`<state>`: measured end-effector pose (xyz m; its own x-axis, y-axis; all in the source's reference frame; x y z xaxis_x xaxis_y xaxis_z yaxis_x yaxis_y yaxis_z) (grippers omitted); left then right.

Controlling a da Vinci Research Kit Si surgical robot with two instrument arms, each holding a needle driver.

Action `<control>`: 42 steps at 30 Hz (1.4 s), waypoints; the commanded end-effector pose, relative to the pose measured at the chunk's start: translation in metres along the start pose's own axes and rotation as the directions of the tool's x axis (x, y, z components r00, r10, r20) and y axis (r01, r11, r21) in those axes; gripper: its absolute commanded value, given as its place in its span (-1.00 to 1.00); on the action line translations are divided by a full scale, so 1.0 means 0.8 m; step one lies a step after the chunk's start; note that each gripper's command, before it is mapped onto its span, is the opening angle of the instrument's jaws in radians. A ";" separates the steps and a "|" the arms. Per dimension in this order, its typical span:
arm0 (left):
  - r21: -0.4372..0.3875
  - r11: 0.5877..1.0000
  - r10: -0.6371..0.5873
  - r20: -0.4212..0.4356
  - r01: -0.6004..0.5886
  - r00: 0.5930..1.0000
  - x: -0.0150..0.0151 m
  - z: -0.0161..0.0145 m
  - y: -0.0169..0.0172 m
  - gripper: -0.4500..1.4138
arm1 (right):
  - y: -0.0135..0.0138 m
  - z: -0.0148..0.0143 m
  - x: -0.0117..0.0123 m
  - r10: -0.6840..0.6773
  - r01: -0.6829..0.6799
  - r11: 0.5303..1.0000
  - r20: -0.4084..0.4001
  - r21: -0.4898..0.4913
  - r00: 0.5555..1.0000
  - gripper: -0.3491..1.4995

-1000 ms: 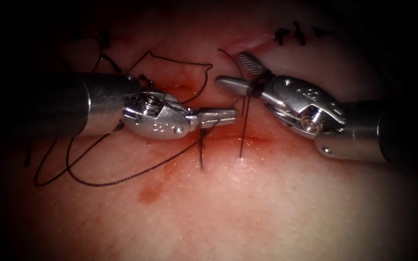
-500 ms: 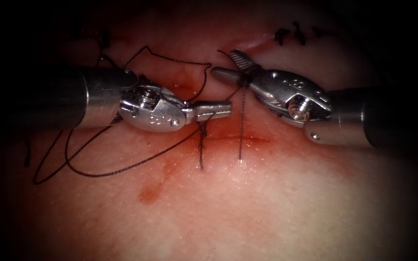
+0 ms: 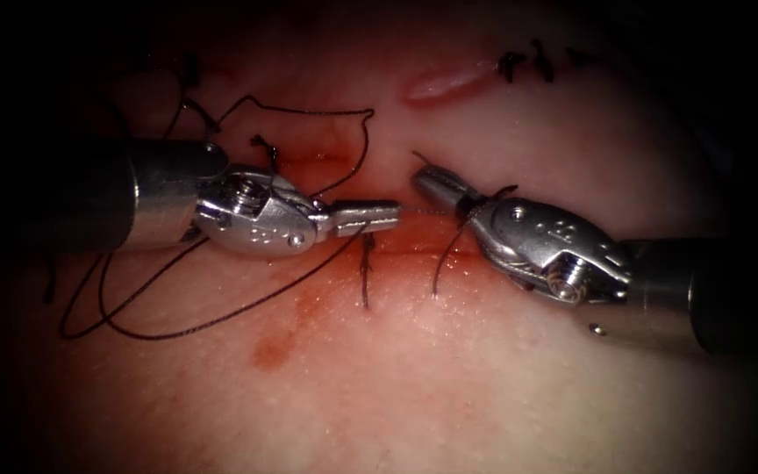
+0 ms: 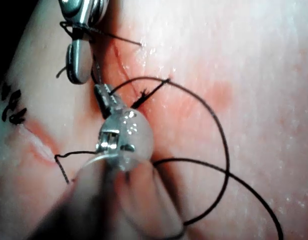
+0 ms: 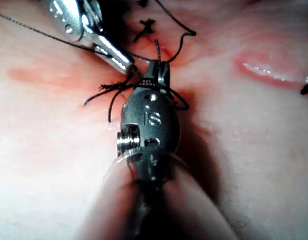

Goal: Wound Closure

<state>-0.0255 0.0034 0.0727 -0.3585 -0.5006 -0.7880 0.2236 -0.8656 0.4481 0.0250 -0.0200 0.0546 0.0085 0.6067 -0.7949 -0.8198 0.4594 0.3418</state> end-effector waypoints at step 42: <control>0.166 0.978 -0.167 0.230 0.130 0.959 -0.0204 0.0063 -0.0188 -1.00 | -0.0141 -0.0094 -0.0024 -0.094 0.133 0.986 0.325 -0.100 0.941 -1.00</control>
<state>-0.0270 0.0240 0.0807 -0.5908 -0.3341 -0.7344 0.0181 -0.9155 0.4020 0.0289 -0.0314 0.0482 0.2618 0.7366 -0.6236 -0.8651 0.4655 0.1866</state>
